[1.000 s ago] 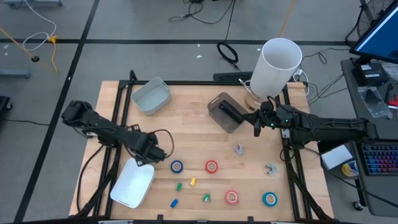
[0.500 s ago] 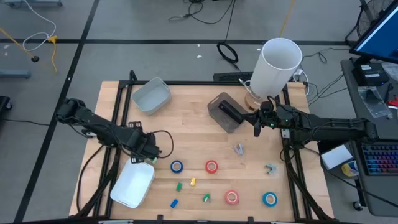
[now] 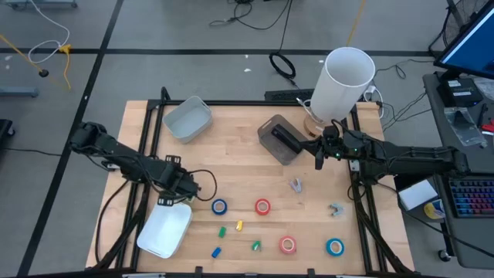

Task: Pick and place Stapler, Stapler remover, tape
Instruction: Put the large green stapler into the black bin

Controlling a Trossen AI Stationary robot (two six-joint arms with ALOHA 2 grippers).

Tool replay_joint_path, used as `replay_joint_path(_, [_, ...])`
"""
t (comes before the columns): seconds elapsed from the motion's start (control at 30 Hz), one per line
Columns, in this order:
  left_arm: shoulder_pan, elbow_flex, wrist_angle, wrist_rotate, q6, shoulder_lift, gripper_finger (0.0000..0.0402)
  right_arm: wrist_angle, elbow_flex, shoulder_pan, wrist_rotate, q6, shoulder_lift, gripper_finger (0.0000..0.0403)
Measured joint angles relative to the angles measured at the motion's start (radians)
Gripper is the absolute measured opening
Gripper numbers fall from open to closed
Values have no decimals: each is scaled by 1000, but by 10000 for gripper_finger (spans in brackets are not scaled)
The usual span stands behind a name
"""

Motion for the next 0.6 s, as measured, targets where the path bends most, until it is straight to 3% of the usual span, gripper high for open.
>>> replay_joint_path(0.27, [1, 8, 37, 20, 10, -43, 340, -6, 0, 0, 0, -2, 0, 4])
replay_joint_path(0.6, [1, -24, 129, 18, 163, -44, 340, -6, 0, 0, 0, -2, 0, 4])
